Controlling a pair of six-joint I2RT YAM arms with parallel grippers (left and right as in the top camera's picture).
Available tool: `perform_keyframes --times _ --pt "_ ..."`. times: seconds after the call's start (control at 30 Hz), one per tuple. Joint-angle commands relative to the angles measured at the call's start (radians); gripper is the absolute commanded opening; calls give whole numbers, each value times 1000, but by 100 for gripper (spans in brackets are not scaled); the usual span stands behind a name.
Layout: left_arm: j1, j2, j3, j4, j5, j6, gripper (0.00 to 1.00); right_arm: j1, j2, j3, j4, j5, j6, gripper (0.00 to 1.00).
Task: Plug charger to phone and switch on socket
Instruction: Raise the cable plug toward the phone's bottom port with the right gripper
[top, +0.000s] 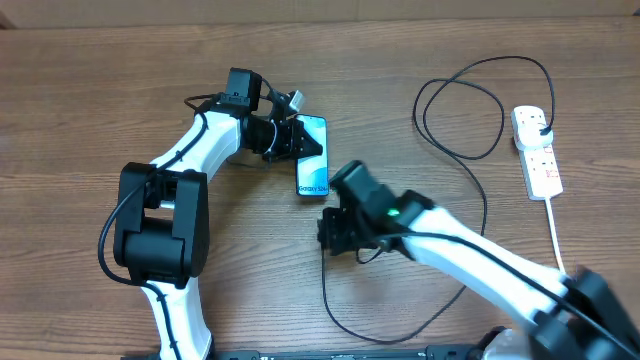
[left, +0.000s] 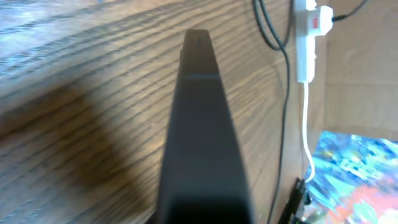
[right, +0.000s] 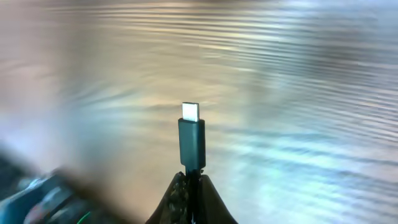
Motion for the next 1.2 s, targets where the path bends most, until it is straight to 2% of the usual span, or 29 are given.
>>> perform_keyframes --times 0.0,0.1,0.2,0.3,0.4,0.47,0.53,0.87,1.0,1.17 --pt "-1 -41 0 5 128 53 4 -6 -105 -2 -19 -147 -144 4" --pt "-1 -41 -1 12 192 53 4 0 -158 -40 -10 -75 -153 4" --pt "-2 -40 -2 16 237 60 4 2 -167 -147 138 -43 -85 4" --pt "-2 -40 -2 16 250 69 4 5 -166 -335 499 -44 -6 4" --pt "-2 -40 -3 15 350 129 4 3 -159 -530 909 -43 88 4" --pt "-2 -40 -3 12 409 164 4 -7 -158 -623 1108 -37 102 4" --pt "-2 -40 -3 11 419 166 4 -16 -158 -674 1205 8 102 4" --pt "-2 -40 -5 11 444 147 4 -16 -152 -683 1174 216 106 4" --pt "-3 -40 -6 11 445 142 4 -16 -150 -683 1180 246 146 4" --pt "-15 -40 -6 21 444 68 4 -15 -150 -683 1212 245 167 4"
